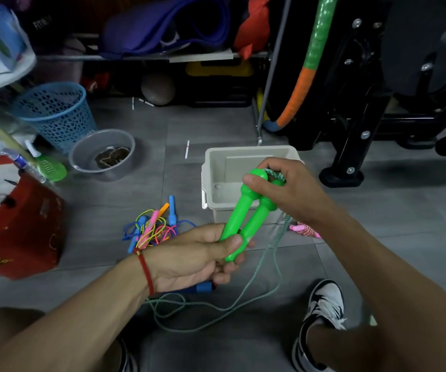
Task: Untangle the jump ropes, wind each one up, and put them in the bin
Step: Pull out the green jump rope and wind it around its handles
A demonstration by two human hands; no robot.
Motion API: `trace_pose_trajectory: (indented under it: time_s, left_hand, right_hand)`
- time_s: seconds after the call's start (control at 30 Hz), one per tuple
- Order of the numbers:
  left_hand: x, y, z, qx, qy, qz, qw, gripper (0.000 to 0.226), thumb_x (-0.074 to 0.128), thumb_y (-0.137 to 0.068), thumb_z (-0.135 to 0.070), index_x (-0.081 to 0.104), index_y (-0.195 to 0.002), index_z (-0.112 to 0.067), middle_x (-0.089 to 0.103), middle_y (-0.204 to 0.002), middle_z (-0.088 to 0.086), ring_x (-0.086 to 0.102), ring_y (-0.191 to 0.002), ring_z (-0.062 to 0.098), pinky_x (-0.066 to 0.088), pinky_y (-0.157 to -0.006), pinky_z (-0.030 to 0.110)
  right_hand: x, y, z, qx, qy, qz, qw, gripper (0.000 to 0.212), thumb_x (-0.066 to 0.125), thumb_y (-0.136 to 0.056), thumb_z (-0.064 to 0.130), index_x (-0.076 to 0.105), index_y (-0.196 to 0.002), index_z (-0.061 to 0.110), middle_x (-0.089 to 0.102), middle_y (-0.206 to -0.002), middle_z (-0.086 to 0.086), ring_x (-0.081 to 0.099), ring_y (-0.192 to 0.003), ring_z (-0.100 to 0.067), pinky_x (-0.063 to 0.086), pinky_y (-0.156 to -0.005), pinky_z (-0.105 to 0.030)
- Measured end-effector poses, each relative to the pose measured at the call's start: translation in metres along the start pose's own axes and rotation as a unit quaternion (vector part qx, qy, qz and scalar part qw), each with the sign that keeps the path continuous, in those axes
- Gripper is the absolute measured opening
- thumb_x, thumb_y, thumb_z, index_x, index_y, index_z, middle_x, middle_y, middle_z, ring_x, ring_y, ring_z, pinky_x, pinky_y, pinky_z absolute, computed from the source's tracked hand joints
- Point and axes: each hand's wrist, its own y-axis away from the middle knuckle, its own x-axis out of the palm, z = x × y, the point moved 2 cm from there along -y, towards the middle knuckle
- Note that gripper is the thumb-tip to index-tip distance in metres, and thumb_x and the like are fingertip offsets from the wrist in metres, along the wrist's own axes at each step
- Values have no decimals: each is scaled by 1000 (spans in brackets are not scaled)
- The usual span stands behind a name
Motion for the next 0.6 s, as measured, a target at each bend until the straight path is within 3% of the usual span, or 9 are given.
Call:
trace_pose_trajectory:
  time_s: [0.1,0.2,0.33,0.4,0.5,0.53,0.6]
  left_hand:
    - [-1,-1,-3,25,-30,-28,999,45,61,-95,-26,52,-124,7,55,-82,8,45,-66,15,34,-55,25]
    - [-4,-1,-9,108,-151,-99,978,19,52,-103,-21,56,-110,-3,58,-82,10,46,-59,13,37,-50,25]
    - [-7,-2,-8,105,-257,-114,954,12,50,-104,-15,57,-103,-6,54,-71,2,43,-55,11,36,-46,23]
    - [-9,-1,-10,85,-209,-88,970,10,49,-104,-13,55,-99,-6,50,-74,5,39,-56,10,33,-45,20]
    - [-13,0,-18,78,-42,-94,992,17,54,-97,-16,56,-104,-1,51,-76,7,38,-54,8,29,-43,17]
    - [-14,0,-23,88,32,-97,991,21,55,-94,-16,57,-104,1,53,-75,7,39,-53,8,30,-42,16]
    - [-17,0,-35,136,155,-101,973,21,52,-91,-16,56,-101,2,52,-74,7,40,-50,7,30,-40,15]
  right_hand:
    - [-1,-1,-5,10,22,-19,1000,31,75,-88,41,69,-78,12,64,-72,-13,51,-57,-8,45,-52,-25]
    - [-5,-2,-9,9,60,-67,996,32,73,-88,47,69,-76,17,62,-69,-9,49,-59,-9,45,-57,-32]
    - [2,4,-7,3,75,-98,992,32,73,-87,50,69,-76,20,62,-68,-3,50,-59,-8,43,-56,-27]
    - [4,6,-6,22,36,-75,996,35,68,-88,54,69,-77,21,60,-67,0,50,-60,-9,44,-57,-25]
    - [2,4,-8,103,-128,-29,986,46,43,-101,55,66,-81,21,59,-63,3,43,-57,-16,38,-56,-30]
    - [2,3,-12,129,-142,-19,981,46,38,-103,50,67,-86,19,61,-64,1,42,-55,-16,36,-55,-29]
    - [9,6,-18,127,-50,11,991,36,40,-105,34,66,-87,18,57,-64,-1,43,-54,-13,37,-57,-30]
